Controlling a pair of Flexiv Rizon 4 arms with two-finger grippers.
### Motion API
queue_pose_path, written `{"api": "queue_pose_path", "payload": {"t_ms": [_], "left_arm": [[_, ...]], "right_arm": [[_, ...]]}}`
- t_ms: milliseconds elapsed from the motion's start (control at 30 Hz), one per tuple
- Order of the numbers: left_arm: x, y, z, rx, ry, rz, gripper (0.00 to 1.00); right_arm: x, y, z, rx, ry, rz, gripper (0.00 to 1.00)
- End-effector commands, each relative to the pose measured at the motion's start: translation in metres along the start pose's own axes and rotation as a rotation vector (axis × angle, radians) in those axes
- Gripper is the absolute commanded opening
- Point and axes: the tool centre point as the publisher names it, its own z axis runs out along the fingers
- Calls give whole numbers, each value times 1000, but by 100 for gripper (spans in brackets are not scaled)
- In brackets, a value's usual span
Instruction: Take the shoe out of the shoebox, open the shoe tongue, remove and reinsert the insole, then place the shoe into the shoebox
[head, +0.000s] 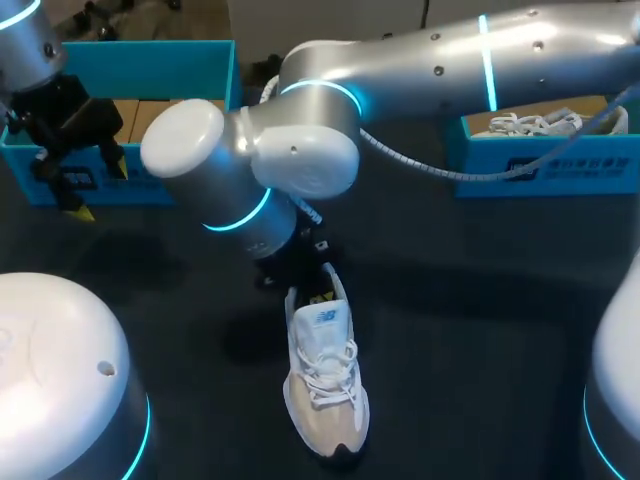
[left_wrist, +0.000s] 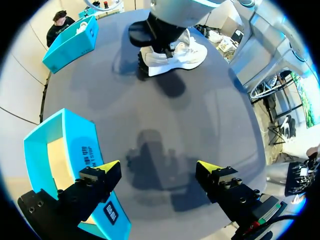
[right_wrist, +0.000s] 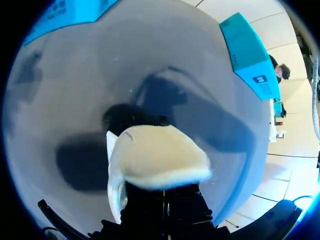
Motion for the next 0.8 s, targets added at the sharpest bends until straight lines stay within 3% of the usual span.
{"api": "queue_pose_path", "payload": {"t_ms": [33, 567, 800], "left_arm": [[0, 0, -1, -1, 2, 1, 100], [0, 0, -1, -1, 2, 1, 100], [0, 0, -1, -1, 2, 1, 100]], "right_arm": [[-7, -2, -8, -4, 64, -8, 0], [18, 2, 25, 75, 239, -58, 0], [12, -6, 1, 46, 255, -45, 0]]}}
